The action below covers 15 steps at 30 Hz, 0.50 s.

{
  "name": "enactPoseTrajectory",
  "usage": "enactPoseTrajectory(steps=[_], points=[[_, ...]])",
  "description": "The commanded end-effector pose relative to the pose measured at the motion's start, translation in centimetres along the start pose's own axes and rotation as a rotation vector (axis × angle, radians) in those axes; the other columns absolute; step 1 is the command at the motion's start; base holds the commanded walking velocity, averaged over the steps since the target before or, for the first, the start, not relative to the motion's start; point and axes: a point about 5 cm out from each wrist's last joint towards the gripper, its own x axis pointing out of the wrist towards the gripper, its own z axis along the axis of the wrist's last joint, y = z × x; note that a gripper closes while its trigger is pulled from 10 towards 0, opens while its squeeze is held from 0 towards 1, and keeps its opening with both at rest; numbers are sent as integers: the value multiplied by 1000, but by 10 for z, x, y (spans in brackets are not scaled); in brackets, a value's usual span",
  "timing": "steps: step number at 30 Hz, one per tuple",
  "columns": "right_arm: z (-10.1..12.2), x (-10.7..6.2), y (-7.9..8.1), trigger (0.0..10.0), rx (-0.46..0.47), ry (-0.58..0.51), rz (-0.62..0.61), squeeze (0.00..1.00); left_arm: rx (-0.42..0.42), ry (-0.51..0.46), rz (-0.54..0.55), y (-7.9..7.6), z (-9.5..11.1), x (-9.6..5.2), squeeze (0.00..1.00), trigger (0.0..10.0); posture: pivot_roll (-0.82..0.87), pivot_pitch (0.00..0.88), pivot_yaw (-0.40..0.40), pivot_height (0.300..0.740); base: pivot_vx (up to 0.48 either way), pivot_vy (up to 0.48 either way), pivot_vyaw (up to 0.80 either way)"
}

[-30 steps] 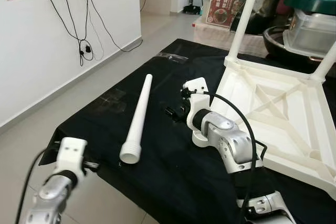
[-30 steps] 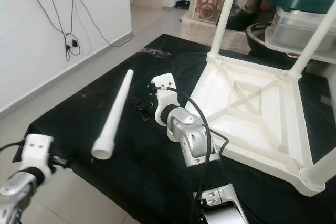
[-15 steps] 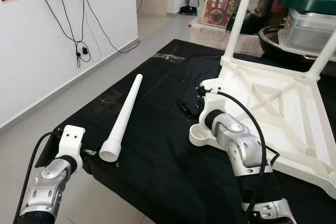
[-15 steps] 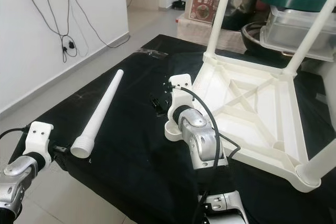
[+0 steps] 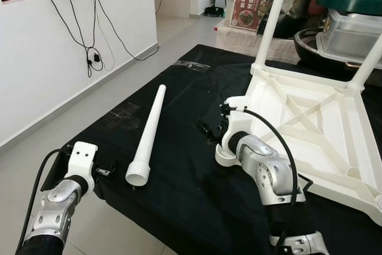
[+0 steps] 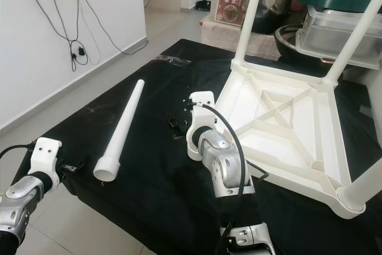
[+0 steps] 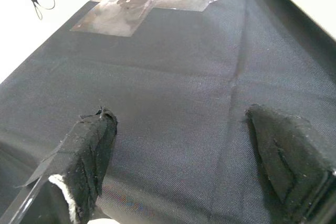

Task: Building children table

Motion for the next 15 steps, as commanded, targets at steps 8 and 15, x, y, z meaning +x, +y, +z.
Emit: enactPoseTrajectory(steps=[8,15], points=[[1,1,5,10000,12,-1,-5,12,1,49,39,11,-12,-1,0,10000,29,0,-9,740,0,0,0],[-2,-1,3,10000,25,6,-21,4,4,14,-13,-5,3,17,0,10000,11,0,9,740,0,0,0]])
